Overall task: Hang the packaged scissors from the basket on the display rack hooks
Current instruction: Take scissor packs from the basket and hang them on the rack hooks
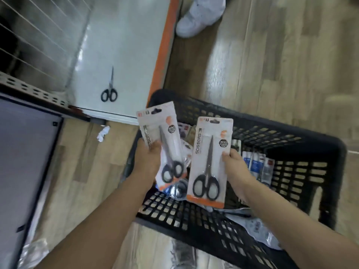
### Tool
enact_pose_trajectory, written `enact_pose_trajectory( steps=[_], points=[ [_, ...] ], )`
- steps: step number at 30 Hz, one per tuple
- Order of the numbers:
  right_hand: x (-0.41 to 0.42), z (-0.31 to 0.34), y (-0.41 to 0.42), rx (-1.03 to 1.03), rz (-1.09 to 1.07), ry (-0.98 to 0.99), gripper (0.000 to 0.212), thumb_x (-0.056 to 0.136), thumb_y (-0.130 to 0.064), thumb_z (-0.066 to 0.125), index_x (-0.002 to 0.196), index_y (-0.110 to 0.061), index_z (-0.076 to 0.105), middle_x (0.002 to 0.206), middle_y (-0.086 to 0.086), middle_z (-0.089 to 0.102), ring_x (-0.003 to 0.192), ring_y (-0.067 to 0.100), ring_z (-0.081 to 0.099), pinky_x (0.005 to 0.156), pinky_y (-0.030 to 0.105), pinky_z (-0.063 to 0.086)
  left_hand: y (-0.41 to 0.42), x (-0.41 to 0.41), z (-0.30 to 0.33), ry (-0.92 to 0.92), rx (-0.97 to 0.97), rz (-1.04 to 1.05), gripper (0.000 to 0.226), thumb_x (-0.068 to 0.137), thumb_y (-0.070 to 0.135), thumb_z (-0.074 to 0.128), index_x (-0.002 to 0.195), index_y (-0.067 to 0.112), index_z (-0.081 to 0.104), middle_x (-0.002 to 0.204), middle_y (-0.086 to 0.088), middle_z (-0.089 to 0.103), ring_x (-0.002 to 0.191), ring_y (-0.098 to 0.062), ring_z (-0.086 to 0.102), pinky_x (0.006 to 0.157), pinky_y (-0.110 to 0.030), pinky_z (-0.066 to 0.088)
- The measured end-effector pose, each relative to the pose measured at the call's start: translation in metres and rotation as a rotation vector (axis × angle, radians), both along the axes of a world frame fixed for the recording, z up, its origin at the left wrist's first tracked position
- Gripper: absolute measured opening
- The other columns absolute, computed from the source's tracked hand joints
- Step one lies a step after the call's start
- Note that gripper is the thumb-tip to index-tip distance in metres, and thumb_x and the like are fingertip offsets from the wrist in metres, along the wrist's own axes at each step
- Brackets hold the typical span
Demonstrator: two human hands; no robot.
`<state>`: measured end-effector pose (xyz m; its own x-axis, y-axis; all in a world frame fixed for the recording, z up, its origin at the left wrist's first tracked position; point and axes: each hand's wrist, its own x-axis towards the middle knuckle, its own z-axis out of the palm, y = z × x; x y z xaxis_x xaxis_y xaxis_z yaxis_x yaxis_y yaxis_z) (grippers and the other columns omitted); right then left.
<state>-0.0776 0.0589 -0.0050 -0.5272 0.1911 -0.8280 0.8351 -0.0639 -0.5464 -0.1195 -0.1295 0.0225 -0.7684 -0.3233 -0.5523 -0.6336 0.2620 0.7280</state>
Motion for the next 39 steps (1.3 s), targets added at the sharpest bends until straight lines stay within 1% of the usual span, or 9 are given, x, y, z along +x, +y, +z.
enact_pose_trajectory(
  steps=[3,7,11,15,18,20,24,33,39],
  points=[
    [-0.017,0.070,-0.015,-0.021,0.000,0.048,0.028,0.100,-0.026,0.035,0.121,-0.016,0.050,0.112,0.004,0.061,0.103,0.025,0.057,0.091,0.039,0.047,-0.014,-0.003,0.069,-0.008,0.047,0.052,0.024,0.096,0.013,0.049,0.120,0.012,0.049,0.107,0.002,0.058,0.103,-0.018,0.055,0.084,-0.031,0.042],
    [-0.044,0.186,-0.037,-0.029,0.078,0.232,0.022,0.099,-0.029,0.045,0.111,-0.012,0.053,0.105,0.006,0.061,0.091,0.020,0.058,0.071,0.027,0.046,-0.050,-0.007,0.176,0.079,0.031,0.088,0.028,0.090,0.013,0.056,0.116,0.004,0.056,0.109,-0.016,0.065,0.098,-0.028,0.062,0.084,-0.041,0.051],
    [-0.069,0.328,-0.063,-0.120,0.148,0.431,0.012,0.097,-0.020,0.049,0.096,-0.013,0.059,0.086,-0.002,0.063,0.074,0.008,0.057,0.054,0.013,0.047,-0.077,-0.001,0.306,0.227,0.052,0.252,0.043,0.083,0.033,0.067,0.116,0.007,0.057,0.106,-0.009,0.066,0.094,-0.025,0.062,0.083,-0.041,0.052],
    [-0.077,0.458,-0.090,-0.217,0.269,0.583,0.018,0.094,-0.017,0.055,0.094,0.001,0.061,0.099,0.024,0.066,0.085,0.024,0.064,0.086,0.035,0.052,-0.095,0.030,0.431,0.339,0.067,0.365,0.030,0.084,0.038,0.066,0.105,0.017,0.064,0.098,-0.006,0.070,0.093,-0.025,0.065,0.083,-0.039,0.053],
    [-0.066,0.539,-0.117,-0.315,0.366,0.636,0.009,0.094,-0.007,0.053,0.094,0.001,0.057,0.079,0.015,0.064,0.062,0.011,0.063,0.063,0.022,0.052,-0.112,0.070,0.503,0.402,0.094,0.441,0.037,0.083,0.040,0.065,0.105,0.011,0.063,0.102,-0.013,0.070,0.096,-0.030,0.066,0.089,-0.050,0.052],
    [-0.047,0.581,-0.136,-0.299,0.456,0.678,0.016,0.095,-0.012,0.054,0.103,0.001,0.060,0.086,0.011,0.068,0.080,0.020,0.066,0.075,0.030,0.050,-0.126,0.102,0.539,0.417,0.047,0.492,0.038,0.083,0.042,0.064,0.103,0.009,0.060,0.103,-0.017,0.068,0.096,-0.033,0.065,0.089,-0.054,0.051],
    [0.013,0.630,-0.174,-0.252,0.653,0.709,0.046,0.095,-0.025,0.054,0.134,-0.001,0.046,0.132,0.011,0.053,0.120,0.026,0.049,0.104,0.035,0.036,-0.127,0.186,0.592,0.490,-0.015,0.742,0.021,0.092,0.028,0.057,0.094,0.007,0.054,0.095,-0.015,0.064,0.081,-0.024,0.059,0.076,-0.039,0.049],
    [0.160,0.601,-0.218,-0.235,1.047,0.625,0.022,0.094,-0.017,0.056,0.108,-0.001,0.057,0.112,0.018,0.058,0.095,0.020,0.047,0.094,0.033,0.038,-0.147,0.358,0.583,0.474,-0.043,1.100,0.011,0.094,0.020,0.054,0.094,0.010,0.053,0.101,-0.010,0.064,0.093,-0.025,0.060,0.087,-0.037,0.049],
    [0.231,0.599,-0.263,-0.201,1.175,0.593,0.023,0.094,-0.021,0.055,0.108,-0.003,0.059,0.105,0.013,0.063,0.095,0.025,0.057,0.087,0.032,0.043,-0.173,0.463,0.583,0.517,-0.063,1.284,0.013,0.093,0.017,0.056,0.096,0.006,0.051,0.092,-0.008,0.060,0.078,-0.018,0.054,0.064,-0.029,0.042]
  ],
)
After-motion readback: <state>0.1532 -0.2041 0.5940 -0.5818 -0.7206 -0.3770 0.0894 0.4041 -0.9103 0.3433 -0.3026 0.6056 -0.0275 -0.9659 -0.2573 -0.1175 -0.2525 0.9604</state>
